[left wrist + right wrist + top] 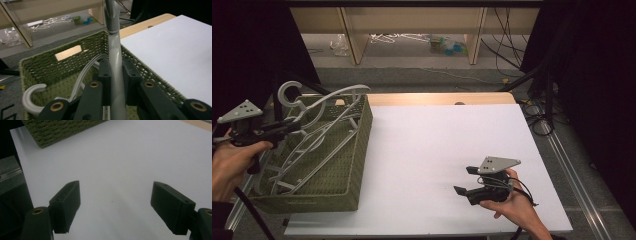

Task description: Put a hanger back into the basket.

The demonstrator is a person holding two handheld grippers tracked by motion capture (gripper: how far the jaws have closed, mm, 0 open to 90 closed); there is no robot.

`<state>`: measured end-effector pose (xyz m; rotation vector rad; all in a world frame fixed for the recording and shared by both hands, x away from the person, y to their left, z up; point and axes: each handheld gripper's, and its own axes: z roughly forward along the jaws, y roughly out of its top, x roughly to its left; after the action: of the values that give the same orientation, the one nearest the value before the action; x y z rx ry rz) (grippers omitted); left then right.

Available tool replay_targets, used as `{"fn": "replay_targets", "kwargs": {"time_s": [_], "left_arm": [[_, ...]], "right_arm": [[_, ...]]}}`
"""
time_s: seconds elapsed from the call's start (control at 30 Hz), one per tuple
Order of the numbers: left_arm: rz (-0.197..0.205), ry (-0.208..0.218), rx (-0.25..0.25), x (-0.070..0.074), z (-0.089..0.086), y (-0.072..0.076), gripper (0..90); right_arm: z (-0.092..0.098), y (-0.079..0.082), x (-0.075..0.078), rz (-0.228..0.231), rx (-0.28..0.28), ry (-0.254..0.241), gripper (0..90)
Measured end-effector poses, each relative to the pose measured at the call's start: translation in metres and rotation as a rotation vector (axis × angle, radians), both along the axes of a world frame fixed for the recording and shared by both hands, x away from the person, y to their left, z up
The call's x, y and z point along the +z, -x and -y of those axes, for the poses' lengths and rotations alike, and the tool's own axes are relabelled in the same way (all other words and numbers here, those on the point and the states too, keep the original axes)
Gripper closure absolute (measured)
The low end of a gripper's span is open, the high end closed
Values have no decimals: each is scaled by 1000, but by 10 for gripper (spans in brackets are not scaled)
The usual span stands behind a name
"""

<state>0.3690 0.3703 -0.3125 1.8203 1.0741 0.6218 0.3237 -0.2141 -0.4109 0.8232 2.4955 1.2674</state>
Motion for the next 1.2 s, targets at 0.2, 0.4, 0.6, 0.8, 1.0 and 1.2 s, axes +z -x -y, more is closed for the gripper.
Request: {"fn": "replay_targets", "kwargs": {"time_s": [0.2,0.4,0.6,0.8,1.0,1.2], "left_arm": [[-3,-27,-6,-8,-10,-3,789],[-17,-45,-27,-17,-17,-7,788],[-32,-61,-16,-24,-23,-11,788],[-56,-74,-22,-30,-24,-17,788],[-93,-121,-30,-35,-21,-26,786],[-140,-170,-50,-47,-13,-37,785]], "right_arm": [[0,0,-1,-4,9,7,249],[0,0,-1,-7,5,7,250],[0,0,-2,-8,2,10,251],[0,0,-2,-12,4,10,252],[0,0,-2,-14,4,11,253],[1,-1,-2,-15,2,13,253]]}}
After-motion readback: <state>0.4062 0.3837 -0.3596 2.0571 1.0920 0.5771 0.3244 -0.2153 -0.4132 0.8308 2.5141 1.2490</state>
